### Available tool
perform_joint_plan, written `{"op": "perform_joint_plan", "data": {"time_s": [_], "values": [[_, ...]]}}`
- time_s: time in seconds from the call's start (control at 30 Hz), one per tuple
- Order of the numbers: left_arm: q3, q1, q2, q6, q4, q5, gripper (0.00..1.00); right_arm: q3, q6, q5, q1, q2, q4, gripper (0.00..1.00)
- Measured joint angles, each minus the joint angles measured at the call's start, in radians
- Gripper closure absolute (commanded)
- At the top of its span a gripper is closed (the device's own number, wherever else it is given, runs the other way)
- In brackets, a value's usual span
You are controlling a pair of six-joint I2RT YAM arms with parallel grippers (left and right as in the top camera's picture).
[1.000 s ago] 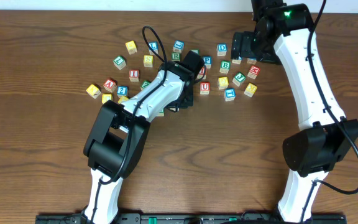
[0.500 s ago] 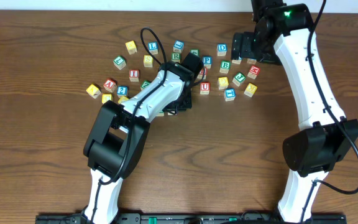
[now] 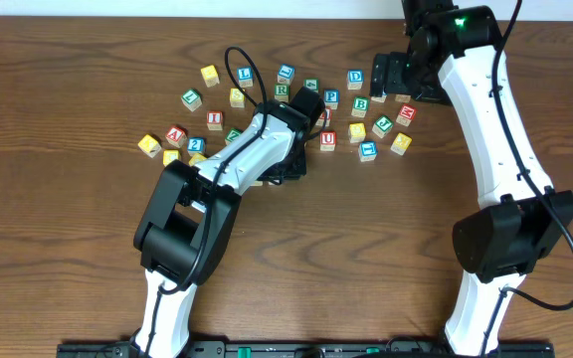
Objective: Spell out NEURIPS
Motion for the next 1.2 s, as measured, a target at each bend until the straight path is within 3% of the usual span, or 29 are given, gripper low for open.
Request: {"op": "perform_joint_plan", "data": {"time_s": [0.37,0.6,0.77,0.9,0.93,1.03,1.2], "values": [[0.0,0.019,-0.027,0.026,0.002,0.001,0.53,0.0,0.0,0.0,0.0,0.0,0.0,0.01],[0.0,0.056,-0.233,0.107,-0.008,0.014,0.54,0.0,0.0,0.0,0.0,0.0,0.0,0.01],[0.006,0.082,-0.407,0.158,-0.098,0.017,0.73,0.0,0.0,-0.001,0.0,0.0,-0.006,0.01],[0.005,0.145,-0.485,0.179,-0.172,0.019,0.81,-0.001,0.0,-0.008,0.002,0.0,-0.008,0.01],[-0.001,0.163,-0.489,0.183,-0.177,0.019,0.88,-0.002,0.0,-0.008,0.003,0.0,-0.008,0.01],[-0.08,0.198,-0.488,0.186,-0.127,0.026,0.92,-0.008,0.0,-0.009,0.008,0.0,-0.003,0.01],[-0.298,0.213,-0.468,0.185,0.086,0.082,0.92,-0.013,0.0,-0.012,0.02,0.0,0.01,0.01]]}}
